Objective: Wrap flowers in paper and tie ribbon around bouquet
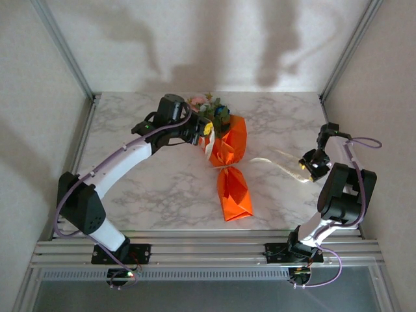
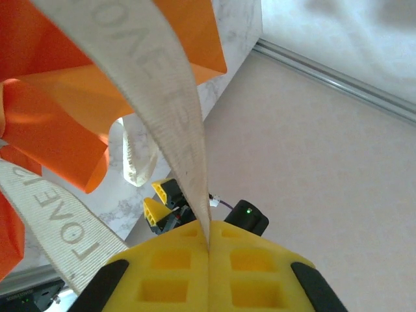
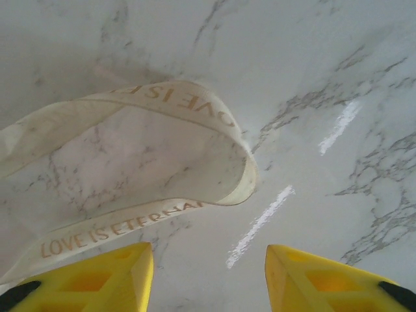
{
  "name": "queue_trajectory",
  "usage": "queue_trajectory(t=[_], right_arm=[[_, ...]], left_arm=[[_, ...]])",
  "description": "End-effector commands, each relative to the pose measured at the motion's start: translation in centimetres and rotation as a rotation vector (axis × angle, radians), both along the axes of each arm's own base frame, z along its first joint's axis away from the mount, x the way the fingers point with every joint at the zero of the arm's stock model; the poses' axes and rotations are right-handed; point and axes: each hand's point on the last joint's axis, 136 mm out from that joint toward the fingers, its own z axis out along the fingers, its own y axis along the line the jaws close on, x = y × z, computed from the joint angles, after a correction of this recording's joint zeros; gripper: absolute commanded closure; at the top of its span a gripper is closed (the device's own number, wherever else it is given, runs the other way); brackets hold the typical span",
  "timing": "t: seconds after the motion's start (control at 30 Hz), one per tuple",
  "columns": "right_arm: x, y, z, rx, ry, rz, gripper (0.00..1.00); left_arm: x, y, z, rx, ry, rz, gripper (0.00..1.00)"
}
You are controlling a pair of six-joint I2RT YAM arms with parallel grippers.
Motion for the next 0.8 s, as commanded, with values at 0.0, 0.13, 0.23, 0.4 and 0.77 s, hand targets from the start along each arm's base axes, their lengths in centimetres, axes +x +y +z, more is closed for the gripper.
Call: queue_trajectory(t=[0.0,0.13,0.23,0.4,0.77], right_arm=[[1.9,3.4,3.4,0.019,-0.145,0.115,0.51],[3.2,8.6,7.9,0.029,-0.351,0.298,0.54],[4.4,16.1,13.2,0.113,-0.667,0.594,0.54],[0.7,29.3,19.3,0.198,-1.099,1.171,0.49],[1.3,37.5,17.8,0.187,-1.296,1.533,0.37]], left_arm=[[0.0,-0.7,0.2,-0.008,-0.012,-0.039,1.00],[0.4,-1.6,1.5,-0.021,-0.056,-0.073,1.00],[0.1,-1.3,1.5,0.019,-0.062,-0.076,1.00],[-0.3,-0.8,1.5,0.042,-0.067,-0.078,1.00],[-0.8,0.3,2.5,0.097,-0.095,-0.079,1.00]])
